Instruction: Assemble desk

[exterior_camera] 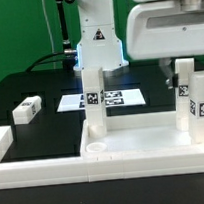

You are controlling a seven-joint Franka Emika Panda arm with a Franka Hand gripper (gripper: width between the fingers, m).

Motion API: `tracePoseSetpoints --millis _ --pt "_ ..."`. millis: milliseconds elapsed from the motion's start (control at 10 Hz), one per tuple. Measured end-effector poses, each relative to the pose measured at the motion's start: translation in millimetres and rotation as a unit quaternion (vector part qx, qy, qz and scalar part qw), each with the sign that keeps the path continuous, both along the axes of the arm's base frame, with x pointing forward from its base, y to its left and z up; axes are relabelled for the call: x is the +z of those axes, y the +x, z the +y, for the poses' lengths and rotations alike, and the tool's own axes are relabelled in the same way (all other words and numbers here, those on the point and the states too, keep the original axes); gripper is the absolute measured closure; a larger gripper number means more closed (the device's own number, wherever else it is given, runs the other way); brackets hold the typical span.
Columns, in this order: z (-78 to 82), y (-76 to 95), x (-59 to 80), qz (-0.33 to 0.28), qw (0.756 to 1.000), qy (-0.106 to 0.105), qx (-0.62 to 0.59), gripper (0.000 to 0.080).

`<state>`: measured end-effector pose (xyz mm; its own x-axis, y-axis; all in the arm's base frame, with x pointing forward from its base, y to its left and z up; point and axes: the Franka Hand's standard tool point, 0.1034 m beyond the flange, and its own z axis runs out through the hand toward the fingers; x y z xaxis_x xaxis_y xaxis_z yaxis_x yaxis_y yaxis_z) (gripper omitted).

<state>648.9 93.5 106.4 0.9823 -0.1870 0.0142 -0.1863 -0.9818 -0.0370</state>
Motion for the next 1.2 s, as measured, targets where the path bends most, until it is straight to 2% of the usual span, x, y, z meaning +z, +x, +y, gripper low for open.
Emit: tracePoseSetpoints --millis 200,300,400,500,600,700,1000,1200 --pt "0.1 -1.4 -1.9 0.0 1.0 -0.001 -0.003 0.015" --pt "-0.4 -1.4 -2.3 0.0 1.0 -0.001 -0.011 0.0198" --pt "-0.3 -1.5 -2.4 0.0 1.0 -0.001 -0.016 0.0198" --pt "-0.1 -1.5 -2.5 0.001 0.999 0.0 -0.035 0.0374" --pt "0.1 -1.7 -2.7 0.003 0.997 0.001 -0.079 0.0374" --pt "-1.9 -1.9 -2.7 0.004 0.995 0.0 -0.099 0.0508" --pt "-11.5 -3.1 -1.9 0.011 0.984 -0.006 -0.179 0.0507" --pt "-23.0 -3.6 -0.9 0.015 0.967 -0.02 -0.253 0.0507"
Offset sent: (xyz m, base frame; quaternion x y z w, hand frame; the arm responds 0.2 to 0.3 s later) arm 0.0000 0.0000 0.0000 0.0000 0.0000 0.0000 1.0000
